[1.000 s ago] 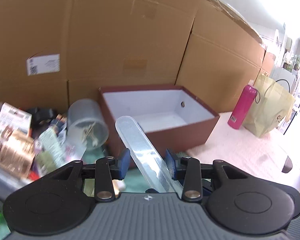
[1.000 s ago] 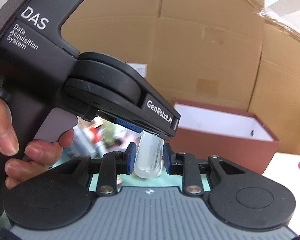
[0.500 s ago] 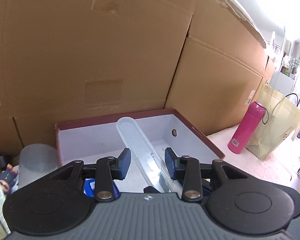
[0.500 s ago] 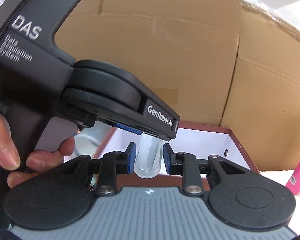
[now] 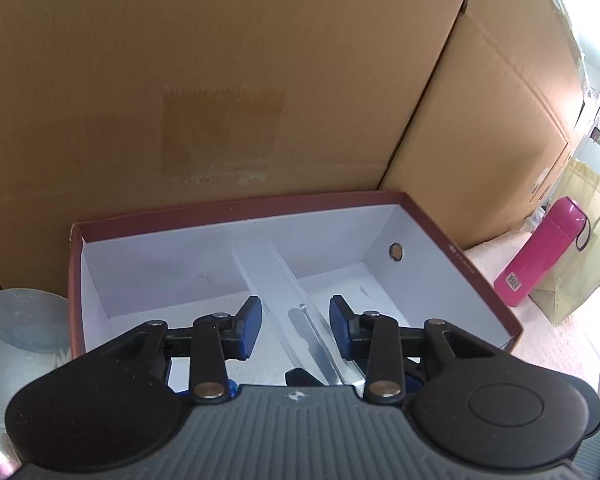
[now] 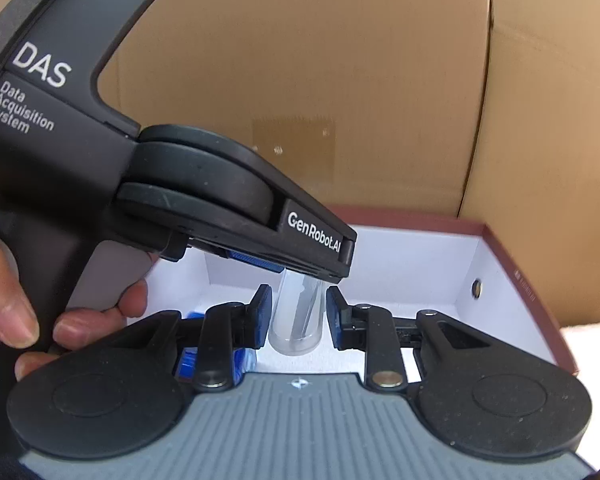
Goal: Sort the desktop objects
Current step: 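Lower the tube case into the box and open the right gripper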
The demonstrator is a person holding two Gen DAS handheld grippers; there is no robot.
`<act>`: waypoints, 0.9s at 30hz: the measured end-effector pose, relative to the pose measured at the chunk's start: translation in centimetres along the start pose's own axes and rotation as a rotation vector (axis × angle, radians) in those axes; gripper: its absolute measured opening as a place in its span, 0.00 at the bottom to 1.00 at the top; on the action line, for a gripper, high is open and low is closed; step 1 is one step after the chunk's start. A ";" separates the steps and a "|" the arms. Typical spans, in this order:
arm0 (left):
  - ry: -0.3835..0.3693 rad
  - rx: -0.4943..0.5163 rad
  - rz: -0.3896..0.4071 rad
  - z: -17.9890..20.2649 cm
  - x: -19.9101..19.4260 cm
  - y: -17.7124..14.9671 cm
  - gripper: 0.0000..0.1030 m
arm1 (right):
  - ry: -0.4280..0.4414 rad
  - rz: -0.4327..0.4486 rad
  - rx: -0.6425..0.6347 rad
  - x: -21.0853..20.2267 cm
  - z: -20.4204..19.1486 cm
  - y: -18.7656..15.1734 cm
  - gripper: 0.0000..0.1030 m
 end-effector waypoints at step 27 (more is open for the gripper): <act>-0.031 0.050 0.089 1.2 -6.7 -1.0 0.96 | -0.099 0.009 0.034 -2.1 -0.3 -0.4 0.90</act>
Point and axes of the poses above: each gripper's, at about its wrist camera, not at the fingertips, and x roughly the way its jaws point, z to its right, y to its top, the point moved 10 cm from there along x, roughly the way its jaws point, and after that the axes turned 1 degree about -x, right-handed, at the moved point
